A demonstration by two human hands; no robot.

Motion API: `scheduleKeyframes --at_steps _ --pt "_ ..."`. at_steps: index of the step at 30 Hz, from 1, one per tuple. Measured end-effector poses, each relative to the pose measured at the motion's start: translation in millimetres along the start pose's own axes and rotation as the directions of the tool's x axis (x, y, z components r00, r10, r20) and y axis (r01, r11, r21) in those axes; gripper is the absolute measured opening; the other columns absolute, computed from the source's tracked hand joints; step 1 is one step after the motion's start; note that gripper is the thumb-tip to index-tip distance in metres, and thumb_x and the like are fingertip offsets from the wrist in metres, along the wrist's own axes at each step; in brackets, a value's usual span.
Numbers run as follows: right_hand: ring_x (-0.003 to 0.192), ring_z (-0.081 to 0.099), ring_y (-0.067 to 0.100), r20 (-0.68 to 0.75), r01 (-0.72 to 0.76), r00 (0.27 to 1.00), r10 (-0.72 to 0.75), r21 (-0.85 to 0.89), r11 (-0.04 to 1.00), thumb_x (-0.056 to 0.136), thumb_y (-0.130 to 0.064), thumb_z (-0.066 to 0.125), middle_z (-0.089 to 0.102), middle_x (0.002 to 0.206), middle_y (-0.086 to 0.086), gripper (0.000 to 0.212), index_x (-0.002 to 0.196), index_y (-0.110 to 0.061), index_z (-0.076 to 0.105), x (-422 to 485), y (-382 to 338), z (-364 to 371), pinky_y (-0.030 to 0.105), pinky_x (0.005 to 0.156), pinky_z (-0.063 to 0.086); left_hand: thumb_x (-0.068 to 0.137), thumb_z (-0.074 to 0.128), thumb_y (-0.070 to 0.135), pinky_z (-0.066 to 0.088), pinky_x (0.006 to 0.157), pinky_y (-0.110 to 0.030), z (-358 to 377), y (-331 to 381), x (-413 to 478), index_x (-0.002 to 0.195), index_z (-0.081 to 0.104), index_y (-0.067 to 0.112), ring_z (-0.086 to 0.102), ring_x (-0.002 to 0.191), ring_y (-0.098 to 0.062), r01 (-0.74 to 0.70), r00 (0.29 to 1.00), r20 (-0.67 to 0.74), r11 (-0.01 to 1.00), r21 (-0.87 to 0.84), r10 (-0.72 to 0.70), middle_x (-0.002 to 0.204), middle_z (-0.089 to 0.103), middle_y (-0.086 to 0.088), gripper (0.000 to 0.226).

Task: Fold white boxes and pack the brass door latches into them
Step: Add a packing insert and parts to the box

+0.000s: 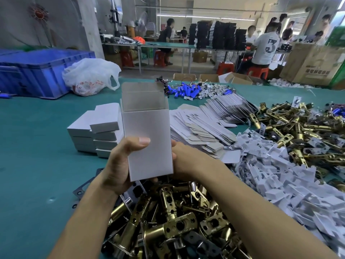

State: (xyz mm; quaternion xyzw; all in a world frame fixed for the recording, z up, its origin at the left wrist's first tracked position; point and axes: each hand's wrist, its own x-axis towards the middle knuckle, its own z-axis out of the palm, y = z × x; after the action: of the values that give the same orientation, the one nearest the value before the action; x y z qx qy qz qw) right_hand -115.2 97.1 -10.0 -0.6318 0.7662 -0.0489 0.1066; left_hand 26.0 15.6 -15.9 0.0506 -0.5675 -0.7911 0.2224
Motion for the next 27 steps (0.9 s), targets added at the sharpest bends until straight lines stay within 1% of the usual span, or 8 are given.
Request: scheduleKeyframes --at_steps 3,5,10,16,19,22,25,27 --pt "0.119 0.053 0.026 0.067 -0.002 0.998 0.001 0.014 1.0 0.092 -0.029 0.054 0.052 0.132 0.003 0.027 0.117 -0.021 0.059 -2 1 -5 0.038 0.09 0.05 0.058 0.08 0.056 0.055 0.049 -0.032 3 1 0 0.109 0.077 0.021 0.072 0.088 -0.033 0.013 1.0 0.013 1.0 -0.008 -0.013 0.103 0.073 -0.018 0.063" --pt "0.118 0.052 0.026 0.085 0.017 0.996 -0.021 0.041 0.999 0.089 -0.029 0.058 0.054 0.128 0.003 0.019 0.106 -0.02 0.059 -2 0 -7 0.042 0.093 0.05 0.057 0.081 0.056 0.055 0.046 -0.03 4 2 -1 0.109 0.078 0.021 0.073 0.087 -0.03 0.022 0.999 0.024 1.0 -0.018 -0.022 0.102 0.074 -0.016 0.063" --pt "0.115 0.052 0.027 0.105 0.117 0.986 -0.128 0.099 0.988 0.09 -0.022 0.065 0.062 0.118 0.007 0.022 0.111 -0.018 0.065 8 2 2 0.044 0.097 0.047 0.052 0.085 0.054 0.054 0.043 -0.029 7 2 -1 0.103 0.079 0.023 0.074 0.086 -0.028 0.02 0.999 0.027 0.998 -0.052 -0.019 0.102 0.075 -0.012 0.06" --pt "0.089 0.056 0.024 -0.186 -0.011 0.98 0.071 0.303 0.953 0.094 -0.021 0.056 0.066 0.105 0.009 0.014 0.097 -0.009 0.063 3 19 4 0.035 0.074 0.045 0.057 0.073 0.041 0.053 0.041 -0.03 1 -1 -1 0.099 0.08 0.024 0.071 0.082 -0.032 0.025 0.997 -0.071 0.999 -0.031 -0.027 0.102 0.072 -0.016 0.046" --pt "0.085 0.067 0.022 -0.34 0.019 0.918 0.206 0.555 0.832 0.093 -0.016 0.063 0.073 0.092 0.005 0.004 0.096 -0.018 0.063 -16 36 -4 0.036 0.077 0.051 0.066 0.06 0.04 0.053 0.043 -0.03 3 -4 -1 0.106 0.078 0.023 0.073 0.089 -0.034 0.024 0.998 -0.053 1.0 -0.006 -0.025 0.106 0.074 -0.016 0.048" --pt "0.077 0.069 0.013 -0.42 0.119 0.847 0.326 0.748 0.653 0.094 -0.01 0.064 0.076 0.086 0.003 0.014 0.101 -0.021 0.066 -43 49 -10 0.027 0.066 0.052 0.06 0.066 0.035 0.055 0.047 -0.033 15 -9 0 0.121 0.066 0.013 0.071 0.093 -0.037 0.064 0.998 0.008 0.996 0.06 -0.065 0.11 0.07 -0.025 0.065" --pt "0.072 0.067 0.007 -0.512 0.293 0.721 0.467 0.836 0.464 0.094 -0.009 0.062 0.075 0.081 -0.002 0.017 0.095 -0.025 0.07 -67 52 -24 0.019 0.06 0.052 0.054 0.07 0.032 0.058 0.059 -0.028 29 -14 -1 0.101 0.078 0.031 0.073 0.087 -0.023 0.058 0.992 0.098 0.981 0.183 -0.077 0.096 0.075 -0.012 0.047" --pt "0.073 0.067 0.009 -0.562 0.42 0.643 0.52 0.827 0.374 0.092 -0.013 0.062 0.075 0.081 -0.004 0.016 0.088 -0.025 0.073 -82 49 -37 0.021 0.063 0.055 0.053 0.071 0.03 0.058 0.066 -0.025 35 -14 -3 0.103 0.077 0.029 0.074 0.087 -0.018 0.083 0.985 0.129 0.975 0.208 -0.111 0.096 0.076 -0.009 0.05"
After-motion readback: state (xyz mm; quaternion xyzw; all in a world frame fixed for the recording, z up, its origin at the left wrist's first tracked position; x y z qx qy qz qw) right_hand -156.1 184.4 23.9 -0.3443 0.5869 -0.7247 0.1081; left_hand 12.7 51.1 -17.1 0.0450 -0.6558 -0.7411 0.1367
